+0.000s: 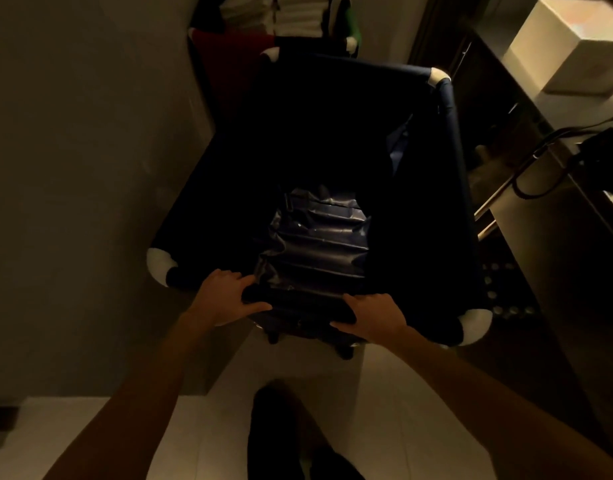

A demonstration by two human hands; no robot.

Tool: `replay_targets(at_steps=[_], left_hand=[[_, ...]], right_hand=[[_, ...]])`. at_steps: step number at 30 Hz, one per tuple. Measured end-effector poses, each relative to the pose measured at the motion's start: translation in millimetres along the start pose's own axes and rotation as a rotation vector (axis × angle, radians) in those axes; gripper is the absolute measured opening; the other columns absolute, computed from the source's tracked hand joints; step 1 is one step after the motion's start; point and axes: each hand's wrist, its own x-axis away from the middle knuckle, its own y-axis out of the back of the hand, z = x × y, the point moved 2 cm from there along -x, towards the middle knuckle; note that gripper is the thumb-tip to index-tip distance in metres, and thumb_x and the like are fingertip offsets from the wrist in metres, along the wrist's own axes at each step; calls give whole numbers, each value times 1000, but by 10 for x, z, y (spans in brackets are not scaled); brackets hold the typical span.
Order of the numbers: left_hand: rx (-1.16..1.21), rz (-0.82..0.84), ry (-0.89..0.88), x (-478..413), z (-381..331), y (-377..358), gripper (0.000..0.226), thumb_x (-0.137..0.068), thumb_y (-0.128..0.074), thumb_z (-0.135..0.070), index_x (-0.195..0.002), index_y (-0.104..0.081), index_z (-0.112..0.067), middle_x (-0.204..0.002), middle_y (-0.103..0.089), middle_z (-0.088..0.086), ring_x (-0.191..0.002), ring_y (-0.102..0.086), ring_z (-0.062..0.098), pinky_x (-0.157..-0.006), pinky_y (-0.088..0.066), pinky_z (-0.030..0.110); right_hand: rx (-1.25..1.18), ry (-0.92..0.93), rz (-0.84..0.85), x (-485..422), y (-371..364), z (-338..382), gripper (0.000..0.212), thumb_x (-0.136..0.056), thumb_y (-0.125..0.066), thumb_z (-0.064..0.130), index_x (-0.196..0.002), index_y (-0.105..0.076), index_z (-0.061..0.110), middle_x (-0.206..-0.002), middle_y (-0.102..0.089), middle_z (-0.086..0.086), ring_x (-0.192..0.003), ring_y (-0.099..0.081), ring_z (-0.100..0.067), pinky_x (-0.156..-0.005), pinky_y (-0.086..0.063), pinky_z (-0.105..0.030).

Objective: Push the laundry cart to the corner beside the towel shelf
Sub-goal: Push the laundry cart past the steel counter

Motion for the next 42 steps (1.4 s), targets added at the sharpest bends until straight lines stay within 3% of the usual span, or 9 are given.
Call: replay_targets(at_steps=[4,7,13,18,23,27,33,37,42], left_hand=[[58,34,13,-138,96,42,112,-63,-9,-94,-113,-65,-11,-94,-69,10,-88,-63,30,-83,-43,38],[127,54,-6,-166,155,113,107,-67,-6,-91,-110,-65,-13,-98,-68,7,-91,-62,27,-80,-40,34],[185,220,-60,-285,584,259,98,-69,-4,-87,-111,-64,-23,-111,-63,-2,-104,-55,18,-88,-37,33],[31,2,-63,-517,1043,490,43,-83,-39,-46,-90,-70,-18,-91,-68,2,-84,-64,25,-66,-47,35],[19,-42,98,-878,1266,702,31,-73,-62,-24,-101,-69,-12,-103,-66,11,-91,-64,32,-70,-51,40],[42,-11,222,-1204,1454,785,52,-57,-82,-11,-107,-67,-8,-108,-65,15,-92,-64,35,-68,-51,41],[53,-34,349,-1758,1738,893,58,-67,-74,-18,-120,-58,-5,-117,-59,18,-101,-58,38,-76,-48,43],[51,15,454,-1975,1876,938,68,-80,-64,-30,-138,-38,-6,-135,-45,15,-120,-45,33,-91,-40,40],[28,80,517,-2123,2020,826,74,-84,-59,-45,-140,-28,-8,-139,-38,11,-125,-39,27,-94,-38,37]], right_hand=[[-214,29,176,-385,221,163,59,-89,-44,60,-133,-44,20,-129,-56,-7,-113,-55,-27,-93,-45,-38],[-367,49,92,-833,427,419,40,-94,-44,47,-116,-54,15,-114,-61,-7,-101,-58,-25,-82,-47,-36],[-191,112,-36,-1728,862,593,44,-95,-49,32,-134,-43,14,-133,-48,-9,-117,-49,-29,-88,-41,-36],[-35,159,-63,-2234,1091,443,49,-94,-51,27,-139,-38,11,-135,-46,-12,-117,-48,-32,-88,-41,-40],[67,236,-94,-2793,1339,386,55,-92,-53,29,-142,-35,14,-141,-42,-8,-123,-44,-30,-92,-39,-40],[164,310,-123,-3330,1611,376,60,-90,-56,27,-144,-30,18,-146,-35,-3,-129,-38,-26,-98,-35,-36],[301,388,-129,-4064,1900,452,61,-91,-55,26,-145,-26,21,-150,-29,0,-135,-30,-22,-104,-30,-37],[300,395,-74,-4479,1925,534,61,-91,-55,23,-145,-27,20,-152,-27,-1,-137,-26,-22,-105,-29,-38],[343,448,-64,-4862,1747,703,59,-89,-55,21,-143,-32,17,-152,-27,-3,-138,-23,-22,-107,-25,-38]])
